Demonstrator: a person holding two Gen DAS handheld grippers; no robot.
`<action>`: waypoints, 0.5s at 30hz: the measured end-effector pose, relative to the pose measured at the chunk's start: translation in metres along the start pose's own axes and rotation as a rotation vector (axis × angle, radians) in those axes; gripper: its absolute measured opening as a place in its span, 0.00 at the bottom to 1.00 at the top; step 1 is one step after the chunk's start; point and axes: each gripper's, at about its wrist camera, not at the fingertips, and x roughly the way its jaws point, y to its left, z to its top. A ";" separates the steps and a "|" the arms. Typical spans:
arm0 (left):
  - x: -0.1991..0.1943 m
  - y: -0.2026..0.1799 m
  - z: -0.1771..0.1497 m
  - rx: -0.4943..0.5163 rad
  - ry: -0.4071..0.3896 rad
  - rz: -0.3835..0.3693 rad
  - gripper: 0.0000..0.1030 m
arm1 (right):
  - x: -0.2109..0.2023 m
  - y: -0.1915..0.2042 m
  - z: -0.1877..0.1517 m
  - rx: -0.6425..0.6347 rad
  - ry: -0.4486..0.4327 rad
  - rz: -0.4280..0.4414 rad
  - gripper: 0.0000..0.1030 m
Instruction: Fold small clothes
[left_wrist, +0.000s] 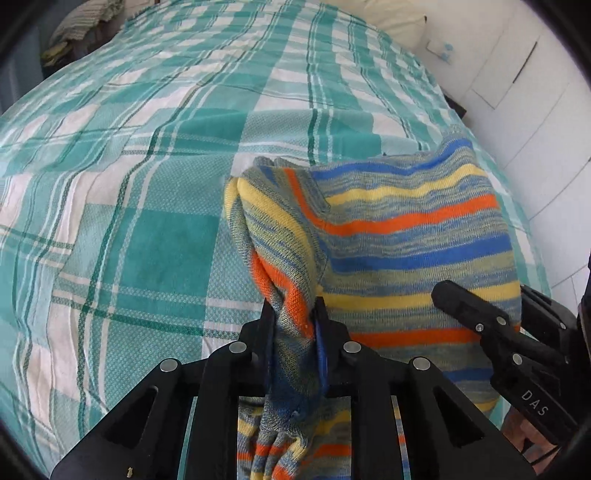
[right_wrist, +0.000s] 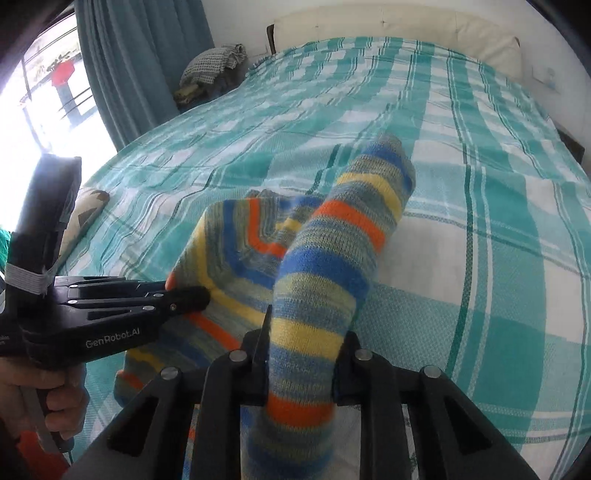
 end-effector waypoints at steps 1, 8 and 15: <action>-0.011 -0.006 0.001 0.013 -0.018 -0.016 0.17 | -0.012 0.001 0.003 0.002 -0.019 0.008 0.21; -0.011 -0.036 0.003 0.067 -0.036 0.122 0.49 | -0.036 -0.034 -0.002 0.091 0.008 -0.067 0.47; -0.069 -0.046 -0.082 0.148 -0.125 0.249 0.86 | -0.106 -0.064 -0.068 0.066 0.056 -0.208 0.79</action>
